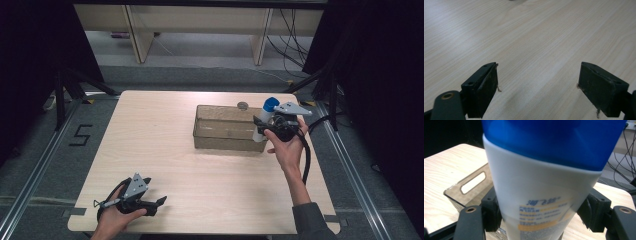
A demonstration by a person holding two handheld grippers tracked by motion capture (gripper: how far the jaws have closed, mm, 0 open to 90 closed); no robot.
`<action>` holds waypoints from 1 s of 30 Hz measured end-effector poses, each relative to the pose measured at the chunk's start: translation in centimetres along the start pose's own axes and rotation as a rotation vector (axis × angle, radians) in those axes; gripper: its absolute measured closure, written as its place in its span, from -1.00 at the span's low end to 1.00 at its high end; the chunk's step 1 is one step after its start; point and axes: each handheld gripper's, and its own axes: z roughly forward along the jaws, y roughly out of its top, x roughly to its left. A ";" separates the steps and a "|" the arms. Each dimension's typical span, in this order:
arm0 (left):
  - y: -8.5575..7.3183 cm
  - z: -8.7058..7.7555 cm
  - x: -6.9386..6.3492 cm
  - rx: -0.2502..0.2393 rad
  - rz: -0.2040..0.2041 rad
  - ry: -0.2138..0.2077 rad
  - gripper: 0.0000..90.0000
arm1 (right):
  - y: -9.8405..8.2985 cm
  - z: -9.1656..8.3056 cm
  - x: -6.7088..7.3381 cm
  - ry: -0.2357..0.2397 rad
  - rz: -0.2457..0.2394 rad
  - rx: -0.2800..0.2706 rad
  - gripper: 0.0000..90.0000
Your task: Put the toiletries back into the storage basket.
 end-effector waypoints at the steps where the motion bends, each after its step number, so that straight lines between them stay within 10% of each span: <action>1: 0.0 0.0 0.0 0.000 0.000 0.000 -0.65 | 0.0 0.2 -0.1 0.001 -0.012 -0.003 -0.29; 30: 0.0 0.0 -0.1 -0.013 -0.012 -0.016 -0.65 | -0.4 3.7 -0.9 -0.044 0.025 0.045 -0.29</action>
